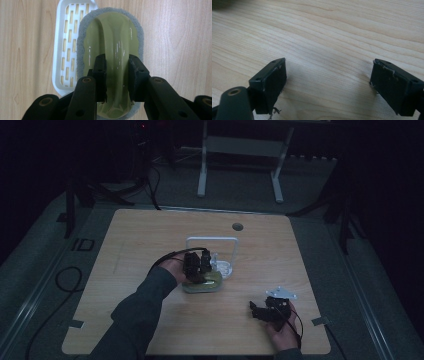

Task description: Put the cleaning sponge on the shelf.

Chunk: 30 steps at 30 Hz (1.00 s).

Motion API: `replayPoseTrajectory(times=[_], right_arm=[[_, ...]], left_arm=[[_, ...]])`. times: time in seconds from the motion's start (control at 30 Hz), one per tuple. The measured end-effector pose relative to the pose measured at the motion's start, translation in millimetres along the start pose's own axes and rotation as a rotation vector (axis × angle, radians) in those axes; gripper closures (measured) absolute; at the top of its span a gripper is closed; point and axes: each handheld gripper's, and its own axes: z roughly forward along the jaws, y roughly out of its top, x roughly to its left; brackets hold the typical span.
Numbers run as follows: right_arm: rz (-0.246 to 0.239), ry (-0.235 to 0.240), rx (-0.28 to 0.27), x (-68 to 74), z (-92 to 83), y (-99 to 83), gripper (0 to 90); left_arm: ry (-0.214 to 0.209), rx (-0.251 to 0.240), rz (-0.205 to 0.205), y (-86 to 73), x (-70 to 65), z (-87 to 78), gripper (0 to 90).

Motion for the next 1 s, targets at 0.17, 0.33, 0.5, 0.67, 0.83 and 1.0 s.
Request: replayPoseTrajectory(times=[0.17, 0.33, 0.5, 0.67, 0.83, 1.0], right_arm=[[0.000, 0.000, 0.000, 0.0, 0.0, 0.0, 13.1], [0.002, 0.000, -0.001, 0.1, 0.1, 0.0, 13.1], [0.000, 0.000, 0.000, 0.0, 0.0, 0.0, 13.1], [0.000, 0.000, 0.000, 0.0, 0.0, 0.0, 13.1], [0.000, 0.000, 0.000, 0.0, 0.0, 0.0, 13.1], [0.000, 0.000, 0.000, 0.0, 0.0, 0.0, 13.1]], left_arm=[[0.003, -0.004, 0.006, 0.9, 1.7, 0.0, 71.5], [0.012, -0.009, 0.018, 3.3, 3.0, -1.2, 71.5], [0.027, -0.015, 0.034, 8.6, 4.7, -3.1, 71.5], [0.038, -0.016, 0.041, 12.7, 5.7, -3.0, 71.5], [0.051, -0.021, 0.045, 14.1, 7.9, 0.7, 71.5], [0.055, -0.026, 0.052, 14.6, 10.5, 4.1, 71.5]])
